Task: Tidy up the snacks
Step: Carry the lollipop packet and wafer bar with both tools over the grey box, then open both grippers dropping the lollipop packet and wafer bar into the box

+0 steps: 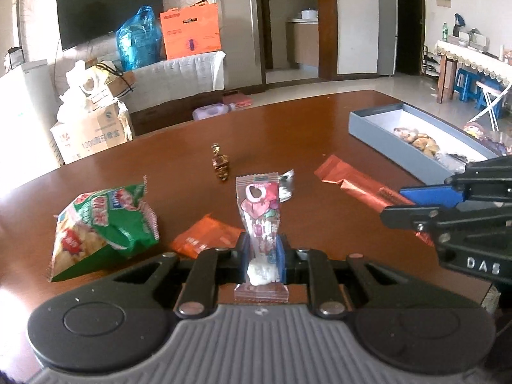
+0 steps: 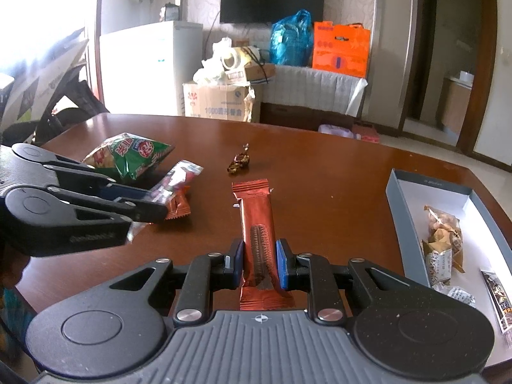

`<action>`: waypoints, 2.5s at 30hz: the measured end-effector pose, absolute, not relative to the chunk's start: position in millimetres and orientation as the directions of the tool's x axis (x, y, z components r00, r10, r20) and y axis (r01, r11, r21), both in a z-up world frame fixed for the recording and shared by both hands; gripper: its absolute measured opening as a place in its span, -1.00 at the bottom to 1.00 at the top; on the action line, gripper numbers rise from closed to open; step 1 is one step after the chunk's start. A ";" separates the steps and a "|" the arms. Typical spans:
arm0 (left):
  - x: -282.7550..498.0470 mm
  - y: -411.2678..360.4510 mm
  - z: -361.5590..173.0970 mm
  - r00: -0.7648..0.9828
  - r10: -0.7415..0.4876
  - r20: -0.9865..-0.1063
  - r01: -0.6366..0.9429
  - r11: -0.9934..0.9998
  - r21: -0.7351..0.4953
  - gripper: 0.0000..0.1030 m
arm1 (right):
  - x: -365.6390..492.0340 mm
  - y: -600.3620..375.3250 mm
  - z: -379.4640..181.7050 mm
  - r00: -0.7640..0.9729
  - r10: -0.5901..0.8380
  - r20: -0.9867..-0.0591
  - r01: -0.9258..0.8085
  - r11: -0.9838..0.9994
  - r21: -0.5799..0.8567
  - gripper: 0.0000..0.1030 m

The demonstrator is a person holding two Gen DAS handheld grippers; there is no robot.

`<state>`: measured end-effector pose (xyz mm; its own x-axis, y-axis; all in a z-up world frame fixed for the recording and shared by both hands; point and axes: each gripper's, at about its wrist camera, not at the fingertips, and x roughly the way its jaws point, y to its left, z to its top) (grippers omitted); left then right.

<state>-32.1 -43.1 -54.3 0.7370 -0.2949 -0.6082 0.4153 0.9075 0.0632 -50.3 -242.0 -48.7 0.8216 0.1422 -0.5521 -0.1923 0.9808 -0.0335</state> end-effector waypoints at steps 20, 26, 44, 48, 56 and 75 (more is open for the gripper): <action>-17.6 -118.6 -47.1 0.715 -0.386 -0.583 0.480 0.877 0.008 -0.72 | -60.3 -280.7 -38.3 0.852 0.064 -0.520 -0.076 0.997 -0.002 -0.54; -13.4 -141.7 -45.5 0.708 -0.409 -0.576 0.502 0.865 0.003 -0.72 | -60.9 -296.0 -37.0 0.857 0.036 -0.514 -0.032 0.999 0.016 -0.54; 2.3 -212.1 -45.9 0.677 -0.470 -0.566 0.577 0.817 0.012 -0.71 | -61.2 -352.9 -41.4 0.863 -0.092 -0.496 0.137 0.989 0.053 -0.54; 7.2 -234.1 -45.3 0.663 -0.492 -0.564 0.602 0.799 0.011 -0.71 | -60.6 -367.9 -43.7 0.861 -0.126 -0.493 0.177 0.983 0.057 -0.54; 15.1 -275.5 -45.8 0.641 -0.524 -0.561 0.639 0.769 0.013 -0.71 | -58.9 -395.9 -51.8 0.845 -0.187 -0.501 0.256 0.964 0.071 -0.54; 33.0 -331.1 -67.3 0.609 -0.543 -0.579 0.666 0.746 0.001 -0.71 | -50.7 -434.2 -80.6 0.796 -0.242 -0.555 0.371 0.919 0.131 -0.54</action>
<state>33.0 -331.1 -67.3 0.6087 -0.5427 -0.5788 0.6661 0.7458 0.0012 -50.7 -434.2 -80.6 0.7959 -0.2419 -0.5551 0.3708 0.9194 0.1310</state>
